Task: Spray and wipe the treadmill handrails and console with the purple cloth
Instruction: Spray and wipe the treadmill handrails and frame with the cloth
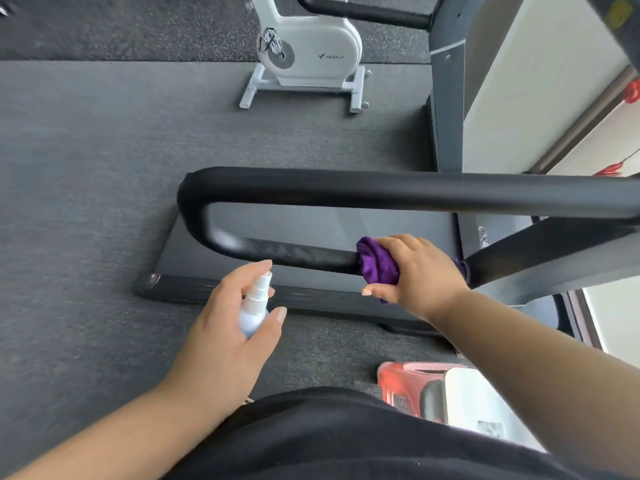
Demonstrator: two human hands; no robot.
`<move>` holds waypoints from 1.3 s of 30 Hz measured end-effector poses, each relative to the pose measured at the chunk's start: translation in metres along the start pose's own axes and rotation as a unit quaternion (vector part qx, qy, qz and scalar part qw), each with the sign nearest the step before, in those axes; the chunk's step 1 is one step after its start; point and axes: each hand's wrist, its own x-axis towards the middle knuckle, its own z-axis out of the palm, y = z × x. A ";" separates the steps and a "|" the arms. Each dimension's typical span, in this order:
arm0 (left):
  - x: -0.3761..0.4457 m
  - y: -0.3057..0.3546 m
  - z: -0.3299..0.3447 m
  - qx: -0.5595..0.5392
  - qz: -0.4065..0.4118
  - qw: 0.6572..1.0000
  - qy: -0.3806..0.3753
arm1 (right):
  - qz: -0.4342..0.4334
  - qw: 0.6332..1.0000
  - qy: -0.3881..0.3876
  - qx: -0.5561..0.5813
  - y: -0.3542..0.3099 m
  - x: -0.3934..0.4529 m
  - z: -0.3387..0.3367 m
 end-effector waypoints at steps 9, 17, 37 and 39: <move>-0.005 -0.021 -0.023 0.026 -0.019 0.999 0.013 | -0.111 0.994 0.016 -0.017 -0.133 0.073 0.029; -0.008 -0.032 -0.032 0.023 -0.002 1.000 0.006 | -0.142 0.988 0.052 0.024 -0.155 0.078 0.036; -0.014 -0.078 -0.101 0.011 0.033 0.999 0.008 | 0.000 0.877 0.152 0.457 -0.232 0.094 0.039; -0.015 -0.084 -0.108 0.016 0.032 0.999 0.004 | 0.025 0.896 0.136 0.421 -0.244 0.100 0.048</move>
